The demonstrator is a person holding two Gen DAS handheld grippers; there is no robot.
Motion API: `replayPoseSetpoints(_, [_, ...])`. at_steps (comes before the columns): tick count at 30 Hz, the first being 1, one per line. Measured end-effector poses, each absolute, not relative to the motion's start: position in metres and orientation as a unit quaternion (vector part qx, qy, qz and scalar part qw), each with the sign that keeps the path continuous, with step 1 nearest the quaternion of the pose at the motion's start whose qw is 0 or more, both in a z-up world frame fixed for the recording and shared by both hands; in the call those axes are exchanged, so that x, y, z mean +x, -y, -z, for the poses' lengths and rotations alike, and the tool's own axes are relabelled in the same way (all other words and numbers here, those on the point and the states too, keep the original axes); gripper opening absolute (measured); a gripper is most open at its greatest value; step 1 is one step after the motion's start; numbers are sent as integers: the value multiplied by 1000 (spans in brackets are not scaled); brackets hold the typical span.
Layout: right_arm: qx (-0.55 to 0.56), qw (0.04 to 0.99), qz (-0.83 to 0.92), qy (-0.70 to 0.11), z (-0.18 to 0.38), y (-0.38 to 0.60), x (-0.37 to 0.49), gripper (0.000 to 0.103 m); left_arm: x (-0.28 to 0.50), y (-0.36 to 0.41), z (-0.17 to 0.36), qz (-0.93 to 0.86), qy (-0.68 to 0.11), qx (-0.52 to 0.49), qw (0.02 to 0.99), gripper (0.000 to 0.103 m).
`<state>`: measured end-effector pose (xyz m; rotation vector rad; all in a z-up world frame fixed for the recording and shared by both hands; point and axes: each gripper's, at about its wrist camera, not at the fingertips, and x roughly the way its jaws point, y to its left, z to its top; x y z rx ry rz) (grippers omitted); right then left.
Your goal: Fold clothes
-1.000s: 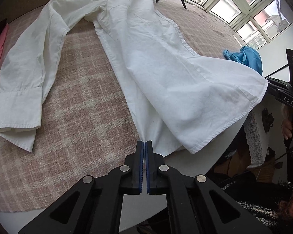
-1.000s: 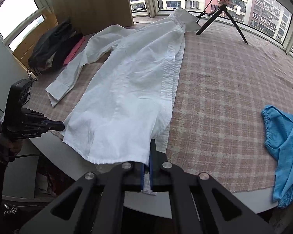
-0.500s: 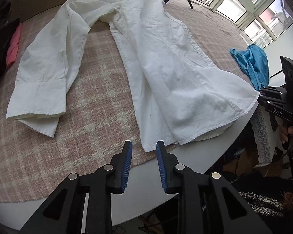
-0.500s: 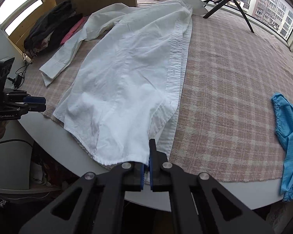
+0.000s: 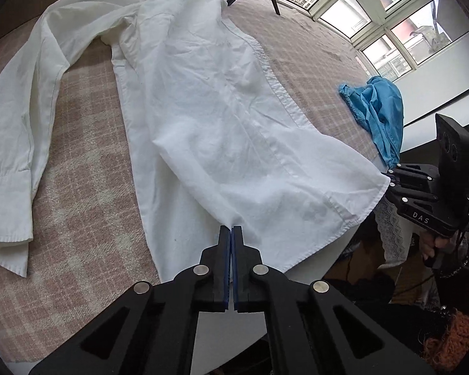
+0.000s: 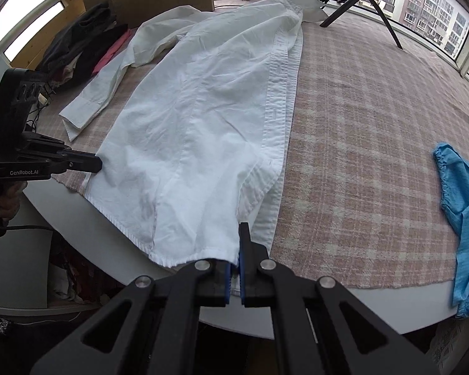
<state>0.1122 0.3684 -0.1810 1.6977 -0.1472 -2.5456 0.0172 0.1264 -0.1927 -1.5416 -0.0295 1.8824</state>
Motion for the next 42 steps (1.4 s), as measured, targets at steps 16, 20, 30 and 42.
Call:
replayPoseSetpoints(16, [555,89,818,121,215,-364,123,31,-2,-91,199,-727,32,-605,324,0])
replayPoseSetpoints(20, [545,59,833,73,198,-368,118,2,-1,-95,194,-727,20,-603,329,0])
replayPoseSetpoints(30, [486,-28,868,-104,153,-352,134,3,13,-108,204,-714,-18,-606,350,0])
replayPoseSetpoints(42, [487,-27,873,30,219,-368,154,36,13,-97,230,-707,-42,-630,318,0])
